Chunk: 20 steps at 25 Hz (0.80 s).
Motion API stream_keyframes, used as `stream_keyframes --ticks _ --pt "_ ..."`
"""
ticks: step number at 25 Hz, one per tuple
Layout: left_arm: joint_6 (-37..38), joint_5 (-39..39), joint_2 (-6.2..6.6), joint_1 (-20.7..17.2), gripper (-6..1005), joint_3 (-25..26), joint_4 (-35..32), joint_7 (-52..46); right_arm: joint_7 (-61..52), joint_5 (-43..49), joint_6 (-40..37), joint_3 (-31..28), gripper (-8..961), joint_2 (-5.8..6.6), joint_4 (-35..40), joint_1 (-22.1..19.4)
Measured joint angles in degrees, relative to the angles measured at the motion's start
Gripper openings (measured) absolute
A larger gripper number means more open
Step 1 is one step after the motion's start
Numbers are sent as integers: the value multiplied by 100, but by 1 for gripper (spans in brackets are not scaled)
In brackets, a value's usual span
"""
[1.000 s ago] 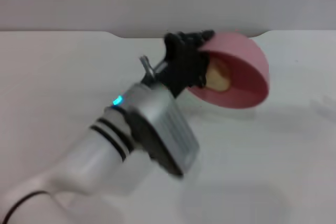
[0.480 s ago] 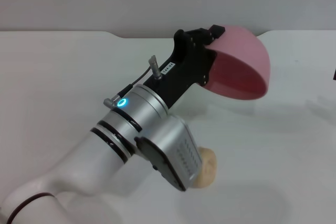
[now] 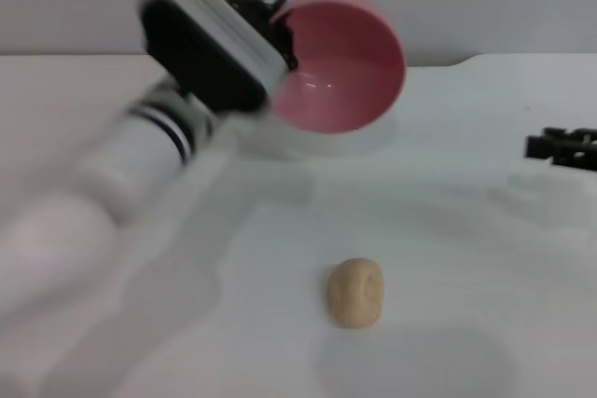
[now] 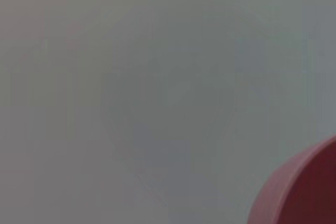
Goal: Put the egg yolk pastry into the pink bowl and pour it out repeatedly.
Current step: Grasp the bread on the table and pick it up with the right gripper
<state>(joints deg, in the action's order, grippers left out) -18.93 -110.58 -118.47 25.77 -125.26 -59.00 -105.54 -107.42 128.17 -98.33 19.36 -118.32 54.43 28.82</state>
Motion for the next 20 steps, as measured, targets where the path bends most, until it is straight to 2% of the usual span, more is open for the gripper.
stream_keyframes --ticks 4,6,8,12,16,19,20 --pt "3465 331 17 31 -1 2105 -378 -370 4 30 87 925 495 22 -82 166" --pt "4731 148 62 198 -2 2899 -331 -998 4 33 185 1389 496 17 -78 255" --pt "5648 -233 87 311 -2 3505 -308 -1610 4 32 344 1760 496 -2 -84 375" --pt "6934 -1276 85 334 -2 4487 -479 -2926 -15 24 692 2365 497 -18 -152 577" --pt "8042 -1902 91 326 -2 5136 -705 -4118 -34 26 1040 2764 497 -17 -174 771" --pt "8506 -1994 75 126 -2 5362 -1021 -4363 -39 28 1216 2967 498 -14 -185 890" --pt "8599 -2017 68 -59 -2 5381 -1247 -4485 -40 28 1257 3026 498 -13 -191 922"
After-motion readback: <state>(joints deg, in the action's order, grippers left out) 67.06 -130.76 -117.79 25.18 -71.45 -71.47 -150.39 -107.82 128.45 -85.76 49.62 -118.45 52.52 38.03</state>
